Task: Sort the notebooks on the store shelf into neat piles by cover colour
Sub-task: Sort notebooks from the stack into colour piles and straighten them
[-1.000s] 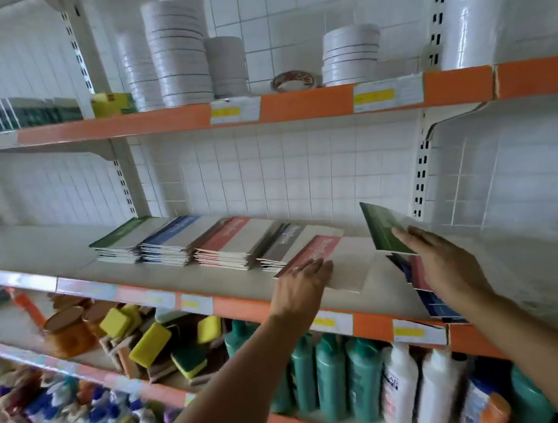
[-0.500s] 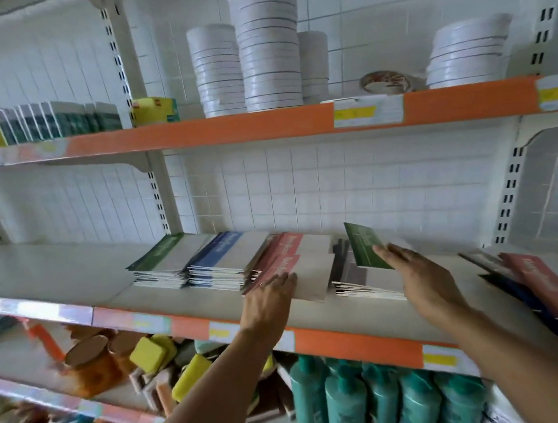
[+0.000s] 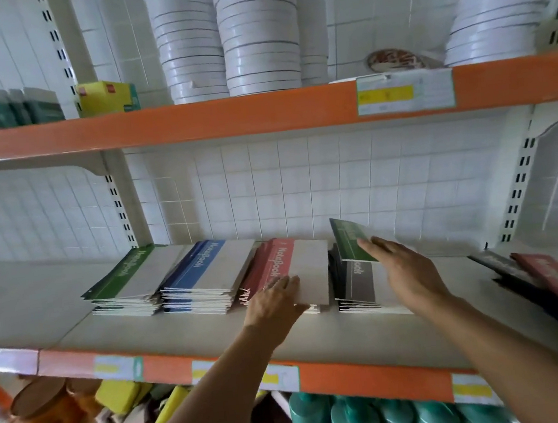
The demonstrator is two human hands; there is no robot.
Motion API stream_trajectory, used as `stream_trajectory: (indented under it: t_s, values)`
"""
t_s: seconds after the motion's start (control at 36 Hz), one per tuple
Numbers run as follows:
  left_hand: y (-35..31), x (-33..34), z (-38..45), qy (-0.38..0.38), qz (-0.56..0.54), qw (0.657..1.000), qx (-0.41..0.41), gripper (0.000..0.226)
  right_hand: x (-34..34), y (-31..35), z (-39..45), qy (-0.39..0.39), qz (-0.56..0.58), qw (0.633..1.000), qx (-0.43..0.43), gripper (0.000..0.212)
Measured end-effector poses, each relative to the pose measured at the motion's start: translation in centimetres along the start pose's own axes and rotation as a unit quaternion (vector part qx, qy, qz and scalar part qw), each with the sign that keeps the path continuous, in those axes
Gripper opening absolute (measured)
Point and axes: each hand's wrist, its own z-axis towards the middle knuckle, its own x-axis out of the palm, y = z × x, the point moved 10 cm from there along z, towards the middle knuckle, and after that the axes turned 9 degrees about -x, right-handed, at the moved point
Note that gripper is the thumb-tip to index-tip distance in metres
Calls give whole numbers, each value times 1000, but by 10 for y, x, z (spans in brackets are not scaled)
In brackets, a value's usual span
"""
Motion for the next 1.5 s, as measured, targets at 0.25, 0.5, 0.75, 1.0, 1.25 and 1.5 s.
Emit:
stream_trajectory:
  t_s: [0.25,0.5,0.75,1.0,1.25,1.5]
  values:
    - [10,-7,13,-16,-13,1000,8,65,12,12,25,11,-12,1000,-4,81]
    - [90,-32,6,-40,-22,998,-40,49,11,63,49,6,-39,999,-14,78]
    - [236,-52,-20,-51,8,995,-80,55,23,175,90,-27,-16,999,-19,81]
    - [340,-63,-34,-63,8,992,-107,87,48,291,124,-8,-24,998,-52,80]
    - [388,-65,-30,-62,-4,991,-118,37,70,375,160,13,-1,993,-118,72]
    - [439,-61,-19,-62,5,991,-117,40,109,421,197,48,11,991,-121,68]
